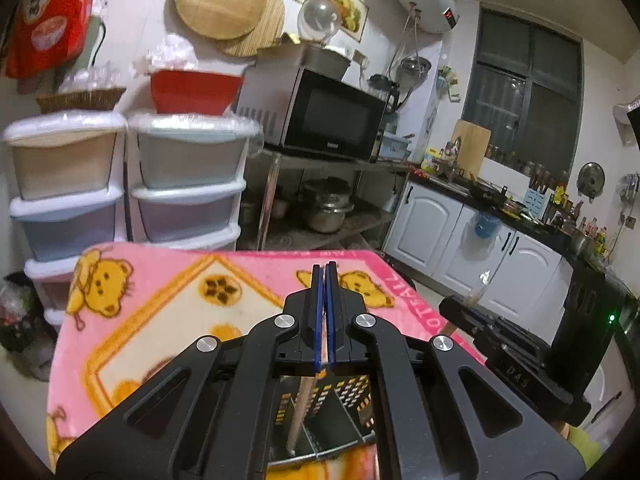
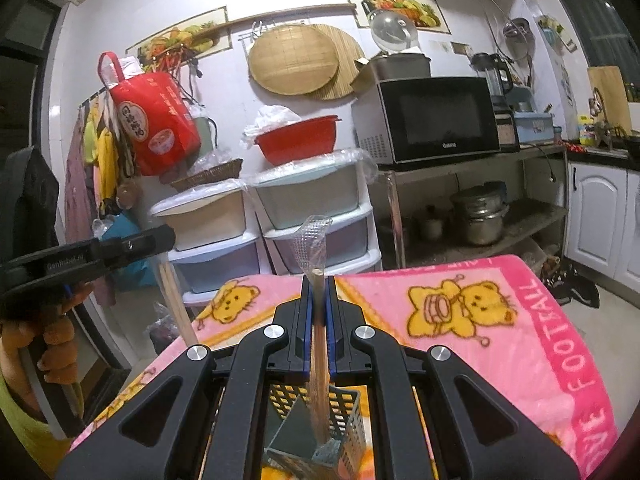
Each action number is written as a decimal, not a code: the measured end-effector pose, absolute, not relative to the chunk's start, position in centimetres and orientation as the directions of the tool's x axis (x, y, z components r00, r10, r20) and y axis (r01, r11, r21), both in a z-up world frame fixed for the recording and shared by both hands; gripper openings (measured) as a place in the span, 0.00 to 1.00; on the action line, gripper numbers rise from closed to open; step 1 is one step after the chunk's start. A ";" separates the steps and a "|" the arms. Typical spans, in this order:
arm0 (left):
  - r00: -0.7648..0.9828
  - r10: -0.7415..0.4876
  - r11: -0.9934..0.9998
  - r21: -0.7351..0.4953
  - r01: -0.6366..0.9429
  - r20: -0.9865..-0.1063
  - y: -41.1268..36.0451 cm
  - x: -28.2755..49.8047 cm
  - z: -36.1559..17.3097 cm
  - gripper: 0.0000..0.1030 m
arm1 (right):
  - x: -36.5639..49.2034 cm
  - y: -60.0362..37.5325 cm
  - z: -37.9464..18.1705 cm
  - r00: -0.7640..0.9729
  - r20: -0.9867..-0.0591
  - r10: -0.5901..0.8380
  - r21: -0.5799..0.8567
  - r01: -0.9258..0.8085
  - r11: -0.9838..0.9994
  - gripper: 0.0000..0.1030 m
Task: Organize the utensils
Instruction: 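Carry both chopsticks over the green caddy and open both tools to drop them in, then move the left tool back to the chopsticks while the right tool returns too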
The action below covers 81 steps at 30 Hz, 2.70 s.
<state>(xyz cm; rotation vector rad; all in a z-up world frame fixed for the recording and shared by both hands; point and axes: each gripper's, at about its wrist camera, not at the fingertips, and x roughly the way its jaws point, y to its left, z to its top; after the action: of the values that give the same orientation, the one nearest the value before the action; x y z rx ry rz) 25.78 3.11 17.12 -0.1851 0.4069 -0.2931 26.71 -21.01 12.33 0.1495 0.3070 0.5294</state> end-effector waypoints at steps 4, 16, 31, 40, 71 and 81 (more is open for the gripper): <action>0.866 -0.319 0.940 -0.243 0.238 -0.386 3.3 25.9 15.8 0.00 | 26.9 -21.3 11.6 0.817 -0.265 0.513 0.240 -0.460 0.855 0.06; 0.862 -0.309 0.938 -0.280 0.205 -0.402 4.6 24.9 13.7 0.00 | 26.0 -22.3 10.9 0.829 -0.275 0.488 0.266 -0.422 0.867 0.33; 0.893 -0.250 0.946 -0.290 0.144 -0.374 6.4 21.0 13.2 0.61 | 22.9 -23.9 10.2 0.846 -0.298 0.442 0.226 -0.387 0.894 0.53; 0.908 -0.236 0.939 -0.323 0.121 -0.346 7.3 18.2 12.9 0.90 | 20.5 -24.1 9.4 0.842 -0.316 0.437 0.187 -0.396 0.899 0.61; 0.874 -0.167 0.947 -0.322 0.013 -0.457 8.6 12.2 6.4 0.90 | 14.4 -24.1 4.3 0.774 -0.462 0.433 0.130 -0.424 0.896 0.63; 0.812 -0.137 0.936 -0.343 -0.083 -0.568 10.4 11.5 1.5 0.90 | 13.4 -24.9 1.2 0.737 -0.548 0.397 0.119 -0.401 0.908 0.63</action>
<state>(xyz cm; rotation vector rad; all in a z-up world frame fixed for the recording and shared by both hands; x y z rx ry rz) 11.55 10.36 1.51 -0.3659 0.6269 -0.0297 13.43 -24.87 1.20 -0.0067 0.6002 0.4378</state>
